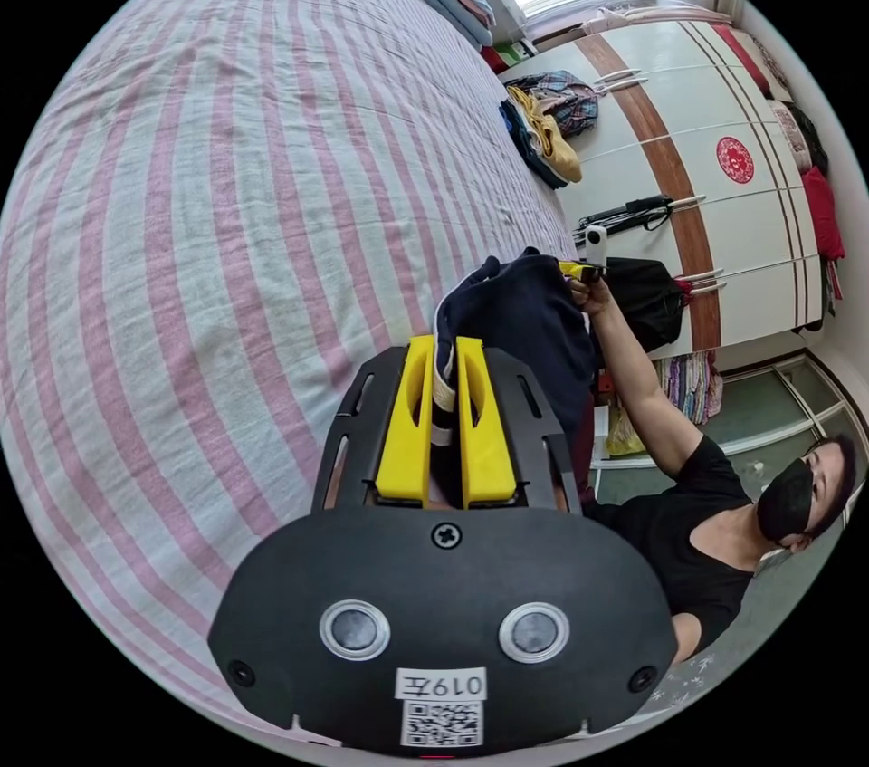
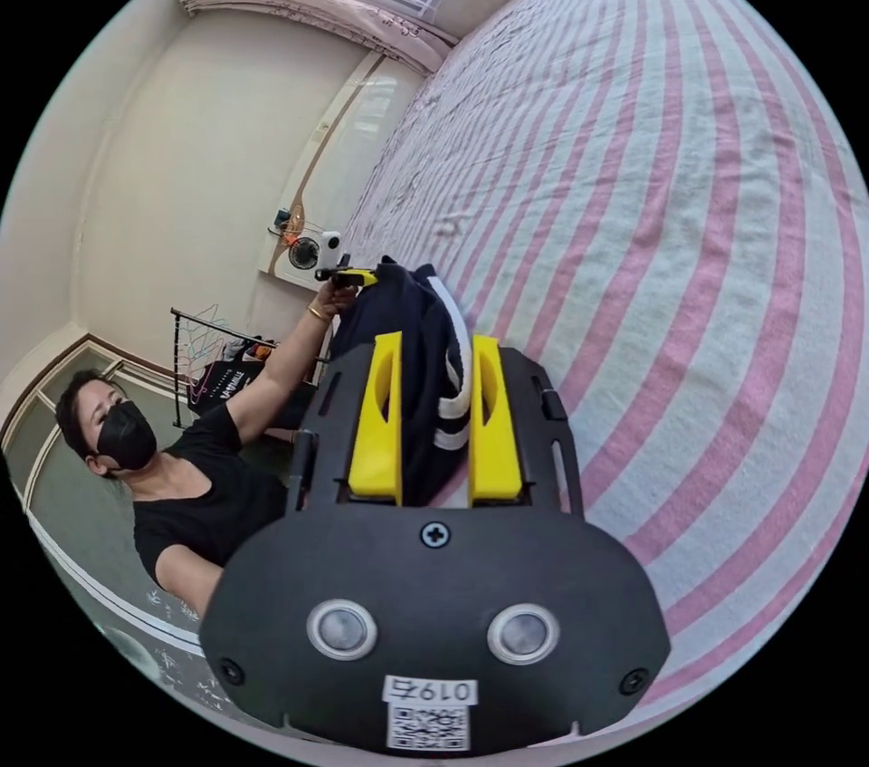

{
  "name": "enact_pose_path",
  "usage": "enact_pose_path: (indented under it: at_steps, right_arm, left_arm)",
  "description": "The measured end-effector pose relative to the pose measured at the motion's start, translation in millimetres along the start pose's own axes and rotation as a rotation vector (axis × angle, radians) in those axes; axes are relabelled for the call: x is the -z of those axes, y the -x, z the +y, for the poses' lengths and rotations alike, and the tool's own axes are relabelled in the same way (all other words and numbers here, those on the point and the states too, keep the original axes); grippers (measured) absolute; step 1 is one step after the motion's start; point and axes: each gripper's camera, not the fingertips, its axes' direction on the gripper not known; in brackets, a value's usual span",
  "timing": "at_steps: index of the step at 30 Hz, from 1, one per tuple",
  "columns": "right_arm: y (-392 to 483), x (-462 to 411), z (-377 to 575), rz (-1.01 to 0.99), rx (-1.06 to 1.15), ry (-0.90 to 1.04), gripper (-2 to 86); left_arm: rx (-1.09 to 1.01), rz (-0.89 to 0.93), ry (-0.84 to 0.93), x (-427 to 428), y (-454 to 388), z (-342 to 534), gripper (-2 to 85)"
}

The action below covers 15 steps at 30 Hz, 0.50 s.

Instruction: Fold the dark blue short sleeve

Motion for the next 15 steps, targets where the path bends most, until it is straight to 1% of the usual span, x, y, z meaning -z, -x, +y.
enact_pose_path:
  at_steps: [3, 8, 11, 12, 13, 15]
  right_arm:
    - [10.9, -8.0, -2.7, 0.041, 0.022, 0.034, 15.6]
    - [38.3, -27.7, -6.3, 0.206, 0.097, 0.135, 14.0]
    - [47.8, -38.0, -6.4, 0.338, 0.097, 0.169, 9.6]
    - [48.6, -41.4, -5.0, 0.371, 0.093, 0.183, 6.4]
    - [45.8, -42.1, -3.7, 0.353, 0.072, 0.185, 2.9]
    - [42.8, -37.8, 2.0, 0.322, 0.060, 0.149, 1.7]
  left_arm:
    - [0.010, 0.004, -0.002, -0.7, 2.0, 0.5, 1.1]
    - [0.018, 0.016, -0.013, -1.2, 3.4, 4.9, 1.2]
    - [0.023, 0.013, -0.013, -1.3, 2.6, 7.4, 1.2]
    - [0.024, 0.013, -0.013, -1.2, 2.4, 8.1, 1.2]
    - [0.021, 0.010, -0.012, -0.6, 1.8, 9.7, 1.3]
    - [0.019, 0.010, -0.011, 0.9, 1.6, 12.7, 1.3]
